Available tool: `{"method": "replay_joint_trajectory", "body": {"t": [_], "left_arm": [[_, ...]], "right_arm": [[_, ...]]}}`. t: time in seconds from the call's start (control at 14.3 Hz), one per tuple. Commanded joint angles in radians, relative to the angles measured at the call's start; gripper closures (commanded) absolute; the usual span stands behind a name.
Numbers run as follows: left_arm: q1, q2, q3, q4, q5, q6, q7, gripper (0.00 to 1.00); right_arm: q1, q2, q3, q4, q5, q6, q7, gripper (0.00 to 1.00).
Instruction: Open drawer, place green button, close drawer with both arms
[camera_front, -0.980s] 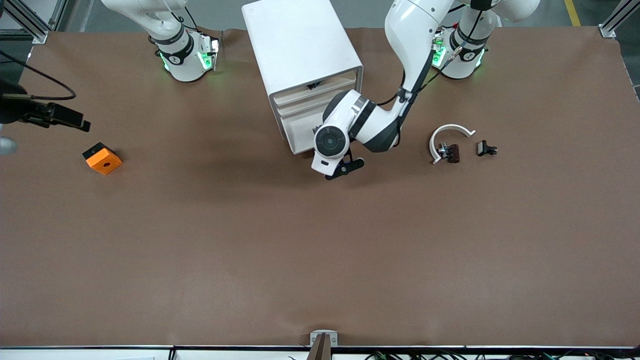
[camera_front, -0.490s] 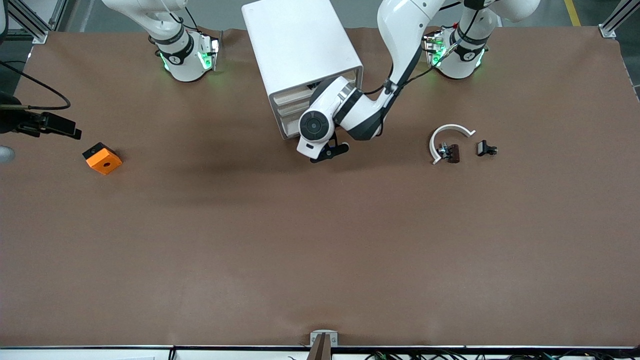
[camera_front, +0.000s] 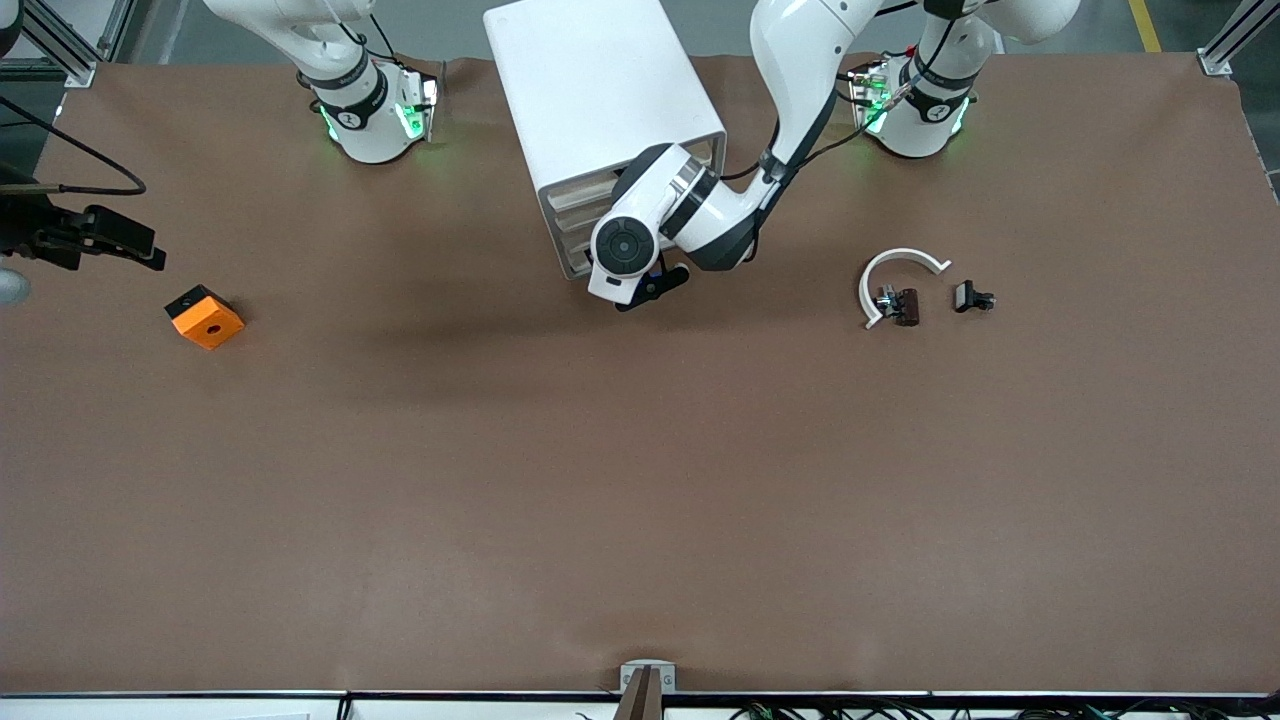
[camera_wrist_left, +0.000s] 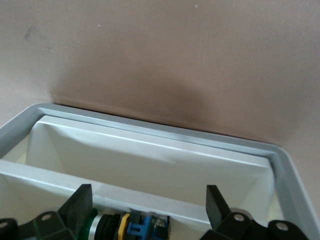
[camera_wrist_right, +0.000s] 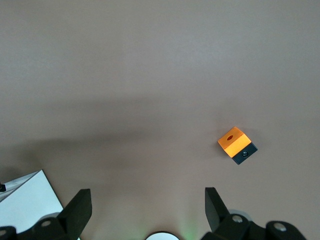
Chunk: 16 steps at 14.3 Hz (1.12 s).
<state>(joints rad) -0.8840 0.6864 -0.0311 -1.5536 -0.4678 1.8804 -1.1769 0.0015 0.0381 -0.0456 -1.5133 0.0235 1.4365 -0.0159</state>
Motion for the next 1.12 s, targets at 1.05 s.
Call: {"method": "replay_joint_trajectory", "body": {"t": [1.05], "left_arm": [[0.611, -0.359, 0.117, 0.121, 0.406, -0.135, 0.586, 0.00]], "right_arm": [[-0.006, -0.007, -0.003, -0.021, -0.014, 0.028, -0.007, 0.00]]}}
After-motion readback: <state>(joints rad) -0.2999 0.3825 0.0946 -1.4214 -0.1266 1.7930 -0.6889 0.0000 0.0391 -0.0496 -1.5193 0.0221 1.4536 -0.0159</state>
